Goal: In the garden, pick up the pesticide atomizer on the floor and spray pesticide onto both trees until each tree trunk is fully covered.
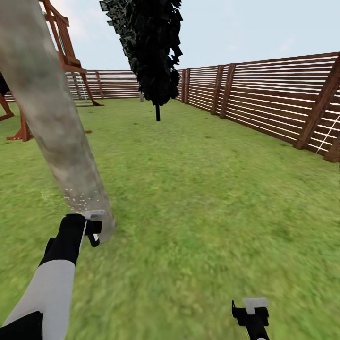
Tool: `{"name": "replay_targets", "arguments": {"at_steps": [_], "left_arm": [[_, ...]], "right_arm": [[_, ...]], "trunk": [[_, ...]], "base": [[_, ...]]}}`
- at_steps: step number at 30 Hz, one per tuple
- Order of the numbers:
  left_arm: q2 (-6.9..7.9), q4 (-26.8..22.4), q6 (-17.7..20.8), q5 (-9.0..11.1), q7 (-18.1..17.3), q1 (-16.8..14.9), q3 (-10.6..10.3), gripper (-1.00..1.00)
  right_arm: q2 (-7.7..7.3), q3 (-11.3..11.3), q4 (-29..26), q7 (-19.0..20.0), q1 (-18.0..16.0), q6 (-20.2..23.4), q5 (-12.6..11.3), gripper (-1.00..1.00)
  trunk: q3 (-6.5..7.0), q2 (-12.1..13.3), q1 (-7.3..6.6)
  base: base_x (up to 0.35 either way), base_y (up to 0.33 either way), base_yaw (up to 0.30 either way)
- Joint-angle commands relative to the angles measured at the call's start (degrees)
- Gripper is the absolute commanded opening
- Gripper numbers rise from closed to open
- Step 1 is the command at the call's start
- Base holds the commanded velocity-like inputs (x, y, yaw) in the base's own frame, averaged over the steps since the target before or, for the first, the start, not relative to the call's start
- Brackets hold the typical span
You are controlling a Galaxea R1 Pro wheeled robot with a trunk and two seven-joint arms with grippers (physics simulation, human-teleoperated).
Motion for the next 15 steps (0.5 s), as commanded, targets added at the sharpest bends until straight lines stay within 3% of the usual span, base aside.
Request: {"name": "replay_targets", "arguments": {"at_steps": [1,8,12,15], "left_arm": [[-0.01,-0.08,0.16,-0.62,-0.57,-0.03,0.12,-1.00],[0.30,-0.15,0.16,-0.77,-0.57,-0.03,0.47,-1.00],[1.38,-1.51,2.14,-0.81,-0.52,-0.05,1.01,-1.00],[0.67,-2.55,2.93,-0.65,-0.32,-0.16,1.02,-1.00]], "right_arm": [[0.00,0.50,-0.01,-0.09,-0.02,-0.12,-0.54,1.00],[0.06,0.50,-0.01,-0.09,-0.02,-0.12,-0.54,1.00],[0.06,0.50,-0.01,-0.09,-0.02,-0.12,-0.54,1.00],[0.07,0.50,-0.01,-0.09,-0.02,-0.12,-0.54,1.00]], "trunk": [[-0.05,-0.02,-0.01],[-0.05,-0.02,-0.01],[-0.05,-0.02,-0.01],[-0.05,-0.02,-0.01]], "base": [[0.000,-0.272,0.052],[0.016,-0.272,0.239],[0.145,-0.255,0.277],[0.247,-0.175,0.200]]}}
